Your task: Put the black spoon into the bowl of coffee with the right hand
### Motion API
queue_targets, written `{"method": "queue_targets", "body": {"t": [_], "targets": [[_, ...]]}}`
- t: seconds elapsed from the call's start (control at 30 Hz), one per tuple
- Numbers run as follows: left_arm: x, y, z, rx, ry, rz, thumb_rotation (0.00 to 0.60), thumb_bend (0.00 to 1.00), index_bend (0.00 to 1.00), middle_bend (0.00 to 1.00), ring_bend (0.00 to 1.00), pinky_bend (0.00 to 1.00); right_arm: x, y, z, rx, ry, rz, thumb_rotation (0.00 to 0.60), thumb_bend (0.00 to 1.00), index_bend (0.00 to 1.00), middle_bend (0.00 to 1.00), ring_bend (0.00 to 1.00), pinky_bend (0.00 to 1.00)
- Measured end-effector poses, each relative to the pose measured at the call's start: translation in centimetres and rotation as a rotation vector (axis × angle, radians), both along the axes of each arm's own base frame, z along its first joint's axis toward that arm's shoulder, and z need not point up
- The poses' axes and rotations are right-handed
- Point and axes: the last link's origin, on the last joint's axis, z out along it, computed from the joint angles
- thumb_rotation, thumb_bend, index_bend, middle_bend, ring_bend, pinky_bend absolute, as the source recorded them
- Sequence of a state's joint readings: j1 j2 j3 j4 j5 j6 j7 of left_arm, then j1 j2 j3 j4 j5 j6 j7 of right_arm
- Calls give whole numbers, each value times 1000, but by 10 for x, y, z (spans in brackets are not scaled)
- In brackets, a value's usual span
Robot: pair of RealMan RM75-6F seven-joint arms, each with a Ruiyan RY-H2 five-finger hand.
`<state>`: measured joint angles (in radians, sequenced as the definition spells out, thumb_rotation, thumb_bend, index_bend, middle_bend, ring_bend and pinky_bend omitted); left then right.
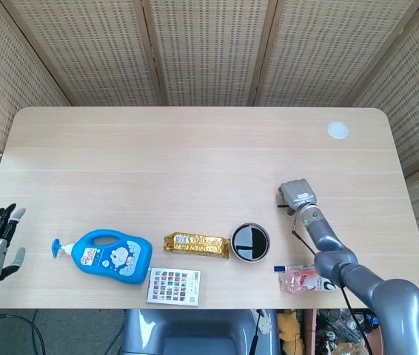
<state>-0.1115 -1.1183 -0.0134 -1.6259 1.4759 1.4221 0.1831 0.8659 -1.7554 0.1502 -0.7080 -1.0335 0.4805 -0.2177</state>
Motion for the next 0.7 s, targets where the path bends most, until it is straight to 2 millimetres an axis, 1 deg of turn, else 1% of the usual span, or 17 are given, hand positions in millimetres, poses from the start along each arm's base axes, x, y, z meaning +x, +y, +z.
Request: {"method": "queue_targets", "body": {"t": [0.37,0.7], "targets": [[-1,0,-1,0,-2,0,600,463,0,0,0,0,2,3,-2,9,-3,7,600,494,565,951,962,1000],[-1,0,-1,-1,-2,0,600,463,0,0,0,0,-4,3,1,3,1,-7,600,496,567,951,962,1000]]}}
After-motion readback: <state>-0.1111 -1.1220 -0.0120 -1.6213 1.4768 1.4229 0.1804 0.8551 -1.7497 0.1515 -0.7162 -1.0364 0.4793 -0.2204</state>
